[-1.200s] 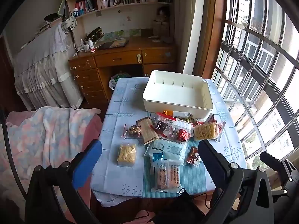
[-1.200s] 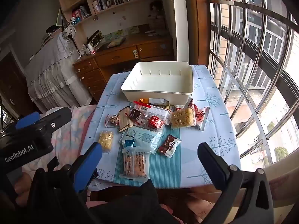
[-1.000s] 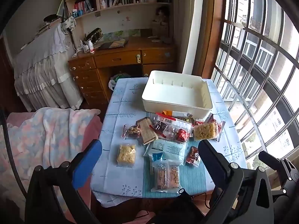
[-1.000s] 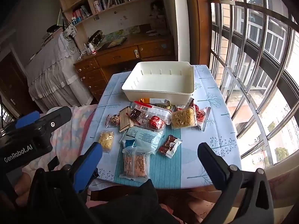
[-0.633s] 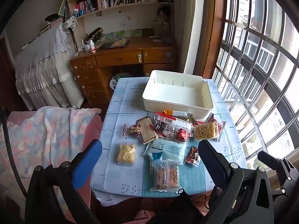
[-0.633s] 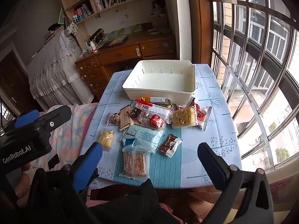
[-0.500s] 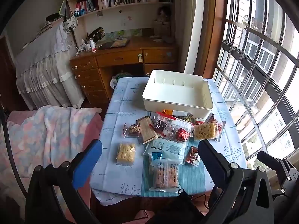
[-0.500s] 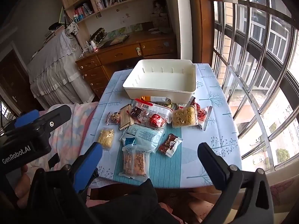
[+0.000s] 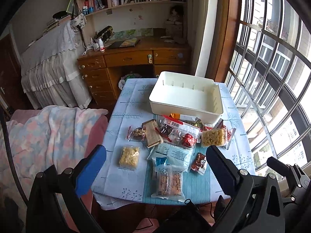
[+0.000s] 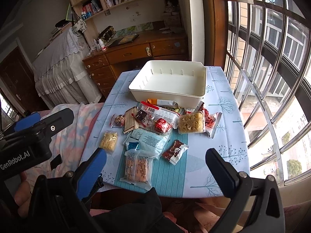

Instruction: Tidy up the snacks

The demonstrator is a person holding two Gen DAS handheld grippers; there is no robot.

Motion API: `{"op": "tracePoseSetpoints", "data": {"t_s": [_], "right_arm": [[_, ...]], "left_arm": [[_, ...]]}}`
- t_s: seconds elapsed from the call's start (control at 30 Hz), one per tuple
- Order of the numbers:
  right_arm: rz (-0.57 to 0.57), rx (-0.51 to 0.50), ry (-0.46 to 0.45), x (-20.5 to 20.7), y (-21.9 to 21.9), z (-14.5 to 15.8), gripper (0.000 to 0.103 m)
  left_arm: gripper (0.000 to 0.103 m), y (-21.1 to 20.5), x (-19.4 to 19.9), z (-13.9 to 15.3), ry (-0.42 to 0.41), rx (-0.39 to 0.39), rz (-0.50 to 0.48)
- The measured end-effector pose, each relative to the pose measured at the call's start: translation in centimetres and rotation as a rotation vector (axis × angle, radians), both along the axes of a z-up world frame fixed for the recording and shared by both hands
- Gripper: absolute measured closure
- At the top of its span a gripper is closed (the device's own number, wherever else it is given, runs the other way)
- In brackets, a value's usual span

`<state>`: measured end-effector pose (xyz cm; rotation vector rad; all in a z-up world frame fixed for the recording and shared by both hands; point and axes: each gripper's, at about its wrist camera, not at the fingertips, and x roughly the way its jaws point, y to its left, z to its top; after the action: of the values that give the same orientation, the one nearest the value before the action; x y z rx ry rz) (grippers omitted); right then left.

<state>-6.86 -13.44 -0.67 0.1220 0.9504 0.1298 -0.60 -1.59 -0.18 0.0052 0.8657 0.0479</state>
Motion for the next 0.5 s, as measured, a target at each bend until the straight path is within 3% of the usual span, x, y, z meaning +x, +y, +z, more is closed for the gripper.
{"op": "tracePoseSetpoints", "data": {"t_s": [0.5], "right_arm": [[0.099, 0.022, 0.016, 0.9, -1.8, -0.6, 0.001]], "left_arm": [[0.001, -1.3, -0.9, -0.7, 0.029, 0.011, 0.115]]}}
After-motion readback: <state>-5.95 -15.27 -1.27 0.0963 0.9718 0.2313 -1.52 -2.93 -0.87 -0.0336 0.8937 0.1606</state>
